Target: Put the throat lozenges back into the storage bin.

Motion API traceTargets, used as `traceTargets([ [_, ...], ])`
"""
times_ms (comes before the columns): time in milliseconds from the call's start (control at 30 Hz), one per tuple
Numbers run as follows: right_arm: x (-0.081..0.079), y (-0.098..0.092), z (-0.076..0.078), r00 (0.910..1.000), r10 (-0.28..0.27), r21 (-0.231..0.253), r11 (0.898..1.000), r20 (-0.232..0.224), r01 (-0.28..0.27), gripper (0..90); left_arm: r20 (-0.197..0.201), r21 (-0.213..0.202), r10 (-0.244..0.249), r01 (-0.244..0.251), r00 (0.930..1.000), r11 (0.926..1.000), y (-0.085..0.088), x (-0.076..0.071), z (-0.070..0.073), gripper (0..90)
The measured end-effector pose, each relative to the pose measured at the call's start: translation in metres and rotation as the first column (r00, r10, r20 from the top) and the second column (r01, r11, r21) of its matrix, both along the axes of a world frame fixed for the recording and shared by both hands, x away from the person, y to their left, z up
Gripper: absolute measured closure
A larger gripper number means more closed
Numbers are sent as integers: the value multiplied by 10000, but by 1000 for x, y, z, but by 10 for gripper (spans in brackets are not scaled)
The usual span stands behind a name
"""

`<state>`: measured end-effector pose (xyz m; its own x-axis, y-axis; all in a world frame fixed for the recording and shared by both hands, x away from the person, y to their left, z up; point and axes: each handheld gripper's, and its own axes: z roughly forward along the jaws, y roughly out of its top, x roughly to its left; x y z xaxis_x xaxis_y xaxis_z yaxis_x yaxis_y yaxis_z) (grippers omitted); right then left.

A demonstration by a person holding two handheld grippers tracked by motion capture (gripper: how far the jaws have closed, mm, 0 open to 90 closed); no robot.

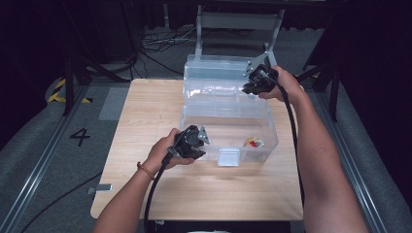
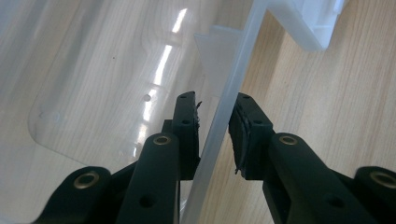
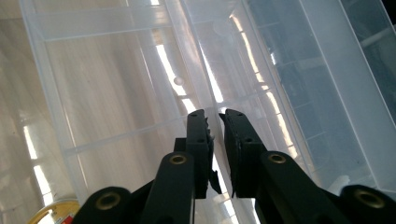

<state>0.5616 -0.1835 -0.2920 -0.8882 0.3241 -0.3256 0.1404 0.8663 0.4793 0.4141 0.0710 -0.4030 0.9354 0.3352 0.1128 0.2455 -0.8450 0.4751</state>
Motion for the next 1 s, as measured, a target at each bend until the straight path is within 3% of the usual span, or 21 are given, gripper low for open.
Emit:
traceTargets([
  [200,-1,9,4,9990,438,-818,9957,41,-433,856,-78,272,34,-32,10000,9996,-3,1,1,732],
  [233,-2,13,5,9983,586,-1171,9914,23,-580,865,-126,321,80,-75,9999,9995,-3,1,1,731],
  [367,-5,16,6,9970,774,-1432,9868,68,-756,880,-193,242,214,-210,9996,9995,-3,1,1,728],
  [567,-9,14,7,9950,986,-1475,9845,168,-951,886,-230,79,291,-289,9993,9996,-2,0,0,721],
  [667,-10,12,6,9941,1069,-1235,9869,195,-1037,888,-228,15,245,-245,9994,9997,-1,0,0,722],
  [733,-13,7,7,9937,1113,-826,9905,135,-1098,889,-216,8,246,-246,9995,9997,-1,0,0,721],
  [1000,-16,9,9,9931,1168,-936,9889,101,-1153,894,-230,-152,316,-320,9992,9994,0,-1,-1,719],
])
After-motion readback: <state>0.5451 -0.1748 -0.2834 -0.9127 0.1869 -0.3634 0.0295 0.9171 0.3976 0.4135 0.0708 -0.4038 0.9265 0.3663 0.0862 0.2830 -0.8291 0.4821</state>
